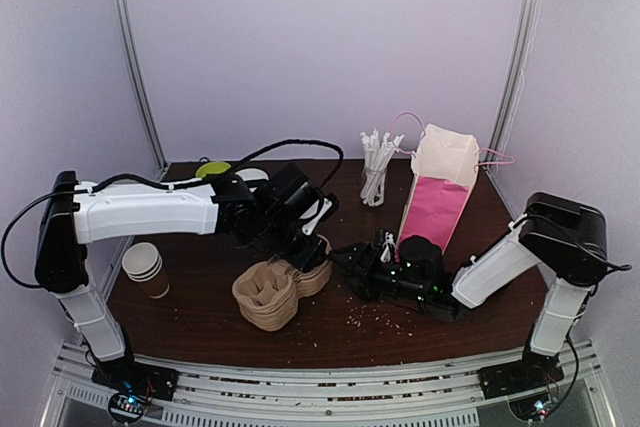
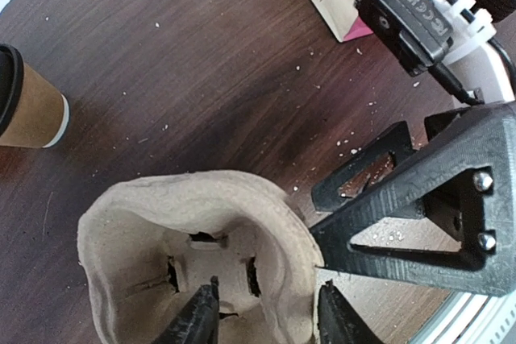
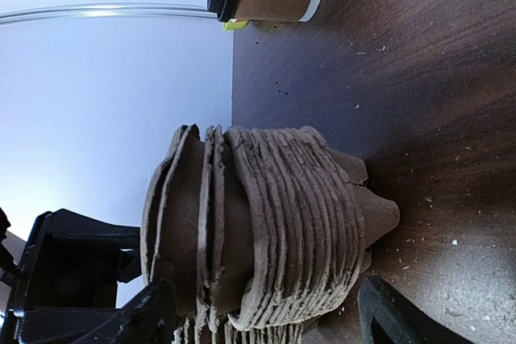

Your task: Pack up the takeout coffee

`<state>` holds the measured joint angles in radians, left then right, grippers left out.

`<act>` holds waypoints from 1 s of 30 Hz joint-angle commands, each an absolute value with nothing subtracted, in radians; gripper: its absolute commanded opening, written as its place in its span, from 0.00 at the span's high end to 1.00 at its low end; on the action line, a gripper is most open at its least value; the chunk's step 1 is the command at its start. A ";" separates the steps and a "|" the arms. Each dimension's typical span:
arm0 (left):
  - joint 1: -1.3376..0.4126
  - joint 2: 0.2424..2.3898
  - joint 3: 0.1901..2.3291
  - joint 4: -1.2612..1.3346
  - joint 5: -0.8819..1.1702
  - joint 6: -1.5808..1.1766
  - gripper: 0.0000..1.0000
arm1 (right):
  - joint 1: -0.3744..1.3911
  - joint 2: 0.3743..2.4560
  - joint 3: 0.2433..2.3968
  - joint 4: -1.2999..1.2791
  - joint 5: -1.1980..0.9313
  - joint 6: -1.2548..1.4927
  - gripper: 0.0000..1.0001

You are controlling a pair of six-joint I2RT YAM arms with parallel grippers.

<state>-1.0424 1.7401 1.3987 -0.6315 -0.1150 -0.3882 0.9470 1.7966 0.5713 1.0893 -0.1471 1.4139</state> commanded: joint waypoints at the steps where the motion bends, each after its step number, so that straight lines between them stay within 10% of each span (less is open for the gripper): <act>1: -1.048 1.764 1.435 -0.641 -0.103 -0.360 0.60 | 0.943 1.801 0.572 1.112 -0.158 1.414 0.20; 30: -1.047 1.743 1.433 -0.629 -0.090 -0.364 0.76 | 0.928 1.833 0.561 1.143 -0.135 1.473 0.23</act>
